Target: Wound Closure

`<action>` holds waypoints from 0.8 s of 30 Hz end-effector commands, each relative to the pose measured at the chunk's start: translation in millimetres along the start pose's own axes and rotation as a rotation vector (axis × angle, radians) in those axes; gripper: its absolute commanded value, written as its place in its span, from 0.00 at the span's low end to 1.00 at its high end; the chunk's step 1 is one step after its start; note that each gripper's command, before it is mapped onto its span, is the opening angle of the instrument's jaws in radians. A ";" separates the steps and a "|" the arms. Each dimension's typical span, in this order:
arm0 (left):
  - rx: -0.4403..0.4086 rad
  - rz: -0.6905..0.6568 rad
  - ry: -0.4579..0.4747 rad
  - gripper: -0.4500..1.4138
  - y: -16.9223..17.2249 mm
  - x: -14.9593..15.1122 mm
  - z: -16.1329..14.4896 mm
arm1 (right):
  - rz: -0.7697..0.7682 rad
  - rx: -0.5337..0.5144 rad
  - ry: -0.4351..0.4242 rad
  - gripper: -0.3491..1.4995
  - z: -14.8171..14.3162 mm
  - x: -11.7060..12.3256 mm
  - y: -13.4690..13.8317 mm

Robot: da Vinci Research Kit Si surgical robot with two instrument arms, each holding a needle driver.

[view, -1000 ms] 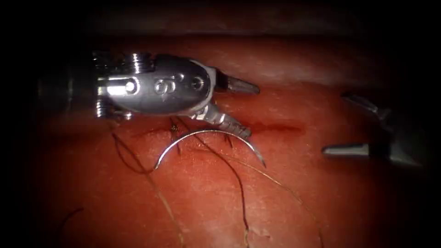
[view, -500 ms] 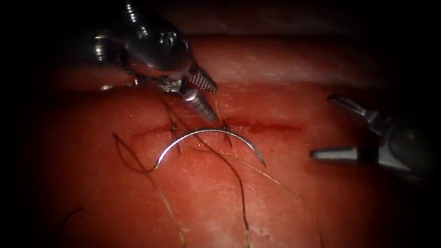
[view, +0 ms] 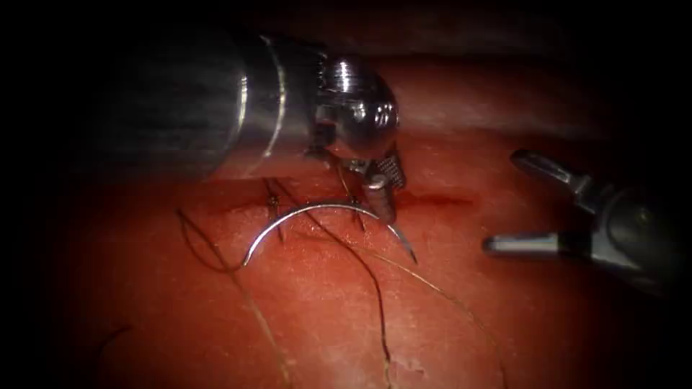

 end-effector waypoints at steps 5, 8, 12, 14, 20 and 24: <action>-0.034 0.039 -0.017 0.42 -0.9 0.7 0.6 | -0.002 0.002 0.004 0.84 0.9 -0.1 0.0; -0.049 0.051 -0.026 0.37 -0.8 0.6 0.8 | -0.002 0.002 0.004 0.84 0.9 -0.1 0.0; -0.069 0.071 -0.039 0.30 -0.7 0.5 0.8 | -0.003 0.000 0.005 0.84 1.1 -0.2 -0.1; -0.078 0.082 -0.046 0.27 -0.5 0.5 0.9 | -0.003 0.000 0.005 0.84 1.1 -0.2 -0.1; -0.093 0.106 -0.054 0.25 -0.5 0.6 1.0 | -0.004 0.000 0.002 0.84 1.2 -0.3 -0.2; -0.088 0.118 -0.037 0.27 -0.5 0.8 0.8 | -0.004 0.000 0.003 0.84 1.2 -0.3 -0.2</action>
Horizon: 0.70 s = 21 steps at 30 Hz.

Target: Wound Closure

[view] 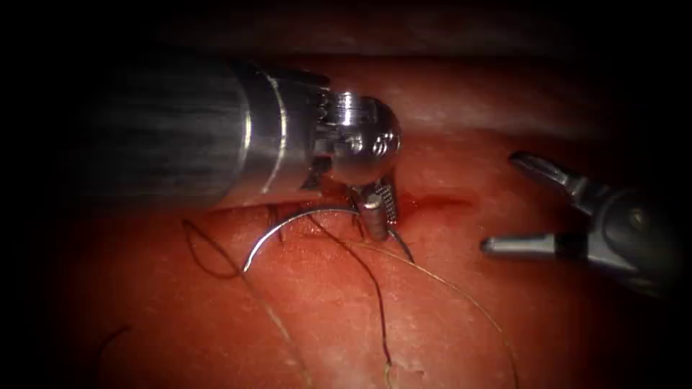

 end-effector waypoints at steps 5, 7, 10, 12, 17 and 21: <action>0.067 0.003 0.028 0.36 -0.8 1.6 -1.8 | -0.002 0.000 0.004 0.84 1.0 -0.1 -0.2; 0.066 0.005 0.031 0.36 -0.6 2.0 -1.5 | -0.002 0.000 0.004 0.84 1.1 -0.1 -0.2; 0.062 0.009 0.023 0.37 -0.4 2.2 -0.4 | -0.003 0.000 0.002 0.84 1.1 -0.2 -0.2; 0.043 0.015 0.013 0.38 -0.3 2.0 0.3 | -0.003 0.000 0.002 0.84 1.1 -0.2 -0.2; 0.032 0.027 0.004 0.47 -0.3 1.5 0.5 | -0.003 0.000 0.002 0.84 1.1 -0.2 -0.2; 0.064 0.011 -0.054 0.48 -1.2 0.3 0.7 | -0.003 0.000 0.002 0.84 1.1 -0.2 -0.3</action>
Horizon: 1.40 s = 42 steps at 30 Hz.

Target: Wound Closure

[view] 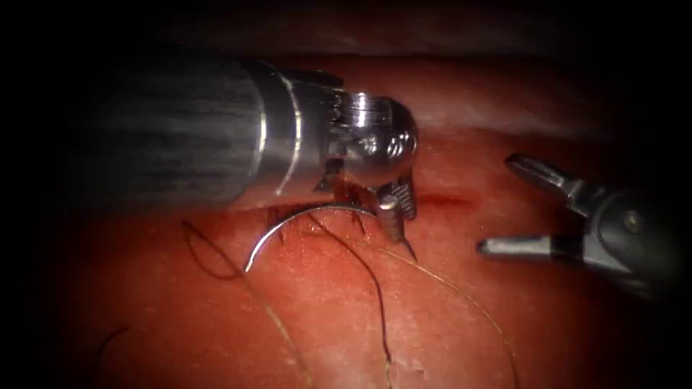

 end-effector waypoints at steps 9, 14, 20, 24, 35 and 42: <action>-0.029 -0.027 -0.047 0.19 -0.7 -0.8 0.7 | 0.000 0.004 0.004 0.84 0.9 0.0 -0.2; 0.035 -0.032 -0.030 0.05 -2.2 0.4 -0.4 | 0.000 0.003 0.004 0.84 1.0 0.1 -0.3; 0.252 -0.017 0.048 0.05 -2.1 1.4 -4.0 | 0.000 0.003 0.003 0.84 1.0 0.1 -0.3; 0.424 -0.075 0.175 0.05 -3.5 3.3 -9.6 | 0.002 0.007 0.000 0.84 0.9 0.3 -0.3; 0.831 -0.254 0.706 0.05 1.1 0.1 -15.4 | 0.513 -0.144 -0.030 0.64 -0.3 3.0 -0.9; 0.996 -0.323 0.896 0.05 6.2 -2.8 -14.9 | 0.593 -0.217 -0.031 0.63 3.1 4.9 -3.0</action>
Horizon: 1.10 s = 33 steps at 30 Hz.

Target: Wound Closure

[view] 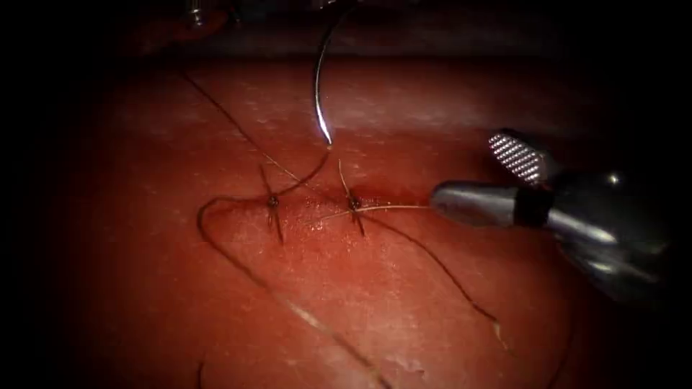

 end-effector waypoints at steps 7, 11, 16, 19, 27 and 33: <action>-0.020 -0.026 0.077 0.05 2.2 -0.3 -0.2 | -0.066 -0.016 0.023 0.62 5.5 -0.2 -5.7; -0.030 -0.029 0.105 0.05 2.9 -0.3 -0.7 | -0.096 -0.007 0.023 0.60 6.9 -0.9 -6.6; -0.036 -0.034 0.105 0.05 2.8 0.2 -1.4 | -0.124 -0.022 0.012 0.57 8.5 -2.0 -6.9; -0.035 -0.036 0.105 0.05 3.2 0.3 -1.5 | -0.132 -0.004 0.002 0.14 9.1 -2.0 -7.6; -0.029 -0.037 0.099 0.10 3.4 0.5 -1.2 | -0.388 0.055 0.000 0.00 8.5 -1.6 -7.4; -0.191 -0.051 -0.025 0.61 2.5 1.3 -1.5 | -0.578 0.138 -0.157 0.00 9.3 -3.7 -7.1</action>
